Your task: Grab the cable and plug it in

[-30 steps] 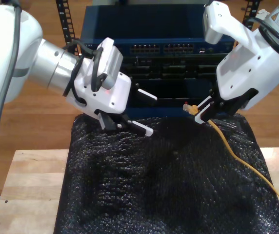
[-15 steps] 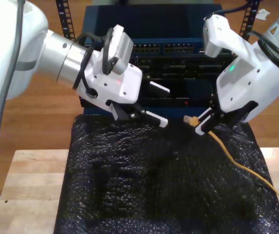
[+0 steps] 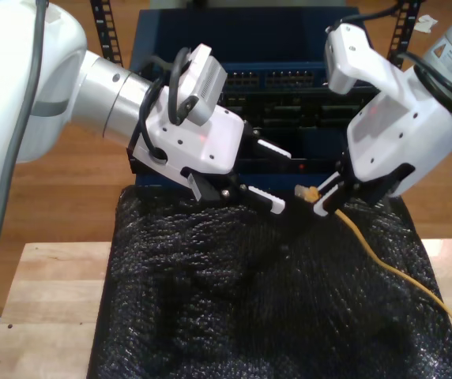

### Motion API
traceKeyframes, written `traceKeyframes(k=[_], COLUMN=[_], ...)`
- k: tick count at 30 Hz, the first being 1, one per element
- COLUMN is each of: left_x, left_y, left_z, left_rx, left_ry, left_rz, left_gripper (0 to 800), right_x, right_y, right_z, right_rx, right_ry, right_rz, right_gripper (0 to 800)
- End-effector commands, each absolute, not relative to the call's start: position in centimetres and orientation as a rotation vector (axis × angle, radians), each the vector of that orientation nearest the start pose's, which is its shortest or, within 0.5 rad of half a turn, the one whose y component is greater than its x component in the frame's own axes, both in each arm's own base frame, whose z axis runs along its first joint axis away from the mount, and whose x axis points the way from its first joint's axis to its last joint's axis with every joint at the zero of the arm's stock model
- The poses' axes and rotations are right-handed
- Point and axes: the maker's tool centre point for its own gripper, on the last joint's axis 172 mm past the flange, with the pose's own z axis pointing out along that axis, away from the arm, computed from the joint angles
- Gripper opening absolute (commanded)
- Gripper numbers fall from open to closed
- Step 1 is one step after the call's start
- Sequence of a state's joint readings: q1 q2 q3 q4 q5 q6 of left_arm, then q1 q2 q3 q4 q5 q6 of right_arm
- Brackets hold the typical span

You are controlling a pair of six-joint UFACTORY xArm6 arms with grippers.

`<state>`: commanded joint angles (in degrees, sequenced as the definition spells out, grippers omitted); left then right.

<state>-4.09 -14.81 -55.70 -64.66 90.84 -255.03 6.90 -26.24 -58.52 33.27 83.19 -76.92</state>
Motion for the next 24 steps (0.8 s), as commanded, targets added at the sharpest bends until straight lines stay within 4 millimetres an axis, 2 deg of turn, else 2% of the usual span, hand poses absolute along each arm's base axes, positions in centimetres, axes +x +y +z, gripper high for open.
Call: traceKeyframes(k=[6, 14, 24], left_x=[33.7, 33.6, 33.7], left_y=[-26.9, -27.0, -27.0], left_z=[38.2, 38.1, 38.1], left_rx=[1.360, 1.343, 1.344], left_ry=[-1.555, -1.576, -1.576], left_rz=[0.773, 0.784, 0.785], left_gripper=[728, 726, 709], right_x=[34.4, 35.5, 35.8], right_y=[18.4, 18.5, 18.8], right_z=[36.7, 35.4, 36.2], right_rx=[-2.028, -2.034, -2.028], right_ry=[-1.698, -1.679, -1.691], right_rz=[-0.495, -0.463, -0.483], right_gripper=[19, 18, 17])
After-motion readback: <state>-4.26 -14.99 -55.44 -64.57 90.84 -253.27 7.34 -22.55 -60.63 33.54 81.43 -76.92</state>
